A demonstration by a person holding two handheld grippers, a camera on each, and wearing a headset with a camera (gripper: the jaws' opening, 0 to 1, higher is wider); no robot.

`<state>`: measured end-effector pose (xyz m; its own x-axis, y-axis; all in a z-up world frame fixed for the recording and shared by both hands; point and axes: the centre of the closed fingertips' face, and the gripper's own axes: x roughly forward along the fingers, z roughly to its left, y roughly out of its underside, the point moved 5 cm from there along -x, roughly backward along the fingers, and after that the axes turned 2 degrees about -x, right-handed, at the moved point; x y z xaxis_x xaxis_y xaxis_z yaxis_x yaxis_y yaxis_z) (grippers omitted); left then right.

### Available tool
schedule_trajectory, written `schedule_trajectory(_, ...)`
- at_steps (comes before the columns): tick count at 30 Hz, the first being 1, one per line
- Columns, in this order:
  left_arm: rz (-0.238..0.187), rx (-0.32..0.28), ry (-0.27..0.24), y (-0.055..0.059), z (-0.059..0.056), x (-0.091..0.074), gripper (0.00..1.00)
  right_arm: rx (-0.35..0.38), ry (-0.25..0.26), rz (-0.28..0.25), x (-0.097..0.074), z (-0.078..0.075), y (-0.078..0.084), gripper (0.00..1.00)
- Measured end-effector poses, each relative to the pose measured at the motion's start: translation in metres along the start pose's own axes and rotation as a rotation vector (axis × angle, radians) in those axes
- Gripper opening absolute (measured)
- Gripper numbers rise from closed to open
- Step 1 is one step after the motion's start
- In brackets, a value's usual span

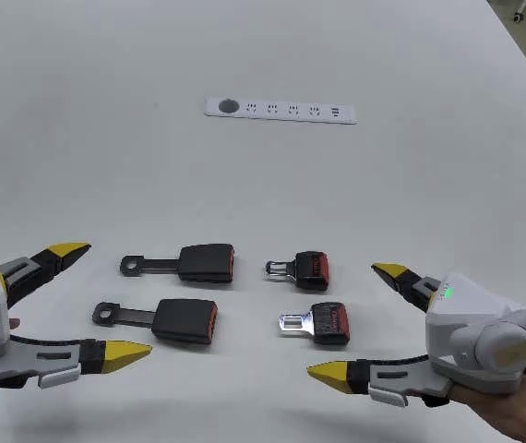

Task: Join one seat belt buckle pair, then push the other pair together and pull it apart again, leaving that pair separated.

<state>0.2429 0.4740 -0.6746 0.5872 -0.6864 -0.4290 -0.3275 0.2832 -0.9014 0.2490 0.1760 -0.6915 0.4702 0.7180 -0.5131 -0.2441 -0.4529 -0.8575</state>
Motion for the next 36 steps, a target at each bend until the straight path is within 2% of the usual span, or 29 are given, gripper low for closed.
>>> schedule_trajectory(8, -0.001, -0.001, 0.001, -0.0025, -0.0035, 0.0009, 1.0, -0.002, -0.002, 0.002, 0.0005, -0.0012, 0.0022, 0.98)
schedule_trajectory(20, -0.002, -0.002, 0.004, 0.0005, 0.0005, 0.0011, 1.0, -0.004, 0.002, 0.002, -0.0005, -0.0017, 0.0015, 0.98)
schedule_trajectory(28, -0.002, -0.001, 0.004, -0.003, -0.0033, 0.0021, 1.0, -0.005, 0.005, 0.0, -0.0013, -0.0006, -0.0009, 0.99)
schedule_trajectory(36, -0.006, -0.002, 0.0, -0.0022, -0.0008, 0.0011, 1.0, -0.007, 0.009, -0.001, -0.0018, 0.0002, -0.0038, 0.99)
